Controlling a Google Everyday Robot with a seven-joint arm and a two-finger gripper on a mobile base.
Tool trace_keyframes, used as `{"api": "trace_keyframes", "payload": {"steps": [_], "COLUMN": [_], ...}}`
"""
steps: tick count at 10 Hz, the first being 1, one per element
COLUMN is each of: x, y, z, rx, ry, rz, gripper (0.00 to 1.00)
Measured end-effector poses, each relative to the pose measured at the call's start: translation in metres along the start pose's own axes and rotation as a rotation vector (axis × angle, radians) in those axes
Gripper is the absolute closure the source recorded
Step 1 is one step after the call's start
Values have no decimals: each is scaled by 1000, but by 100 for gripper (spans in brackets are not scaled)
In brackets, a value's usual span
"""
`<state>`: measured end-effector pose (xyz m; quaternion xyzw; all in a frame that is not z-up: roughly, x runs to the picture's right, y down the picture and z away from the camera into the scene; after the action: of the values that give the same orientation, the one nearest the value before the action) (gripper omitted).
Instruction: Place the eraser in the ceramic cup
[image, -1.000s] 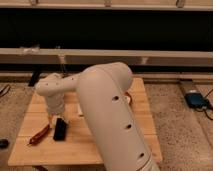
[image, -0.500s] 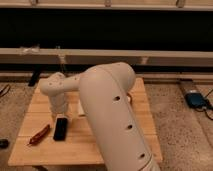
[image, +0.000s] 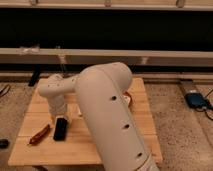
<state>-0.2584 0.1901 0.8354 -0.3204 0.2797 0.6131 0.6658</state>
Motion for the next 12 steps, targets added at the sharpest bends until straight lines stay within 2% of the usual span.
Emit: {"api": "trace_keyframes", "payload": {"steps": [5,10,11,12], "x": [6,2,1,1], "y": [12,7,5,4], "z": [9,15,16,17], "rx": [24,55,57,57], "ry": [7,14,18,23], "rz": [-37,3,11,19], "gripper": [35,35,37,45]}}
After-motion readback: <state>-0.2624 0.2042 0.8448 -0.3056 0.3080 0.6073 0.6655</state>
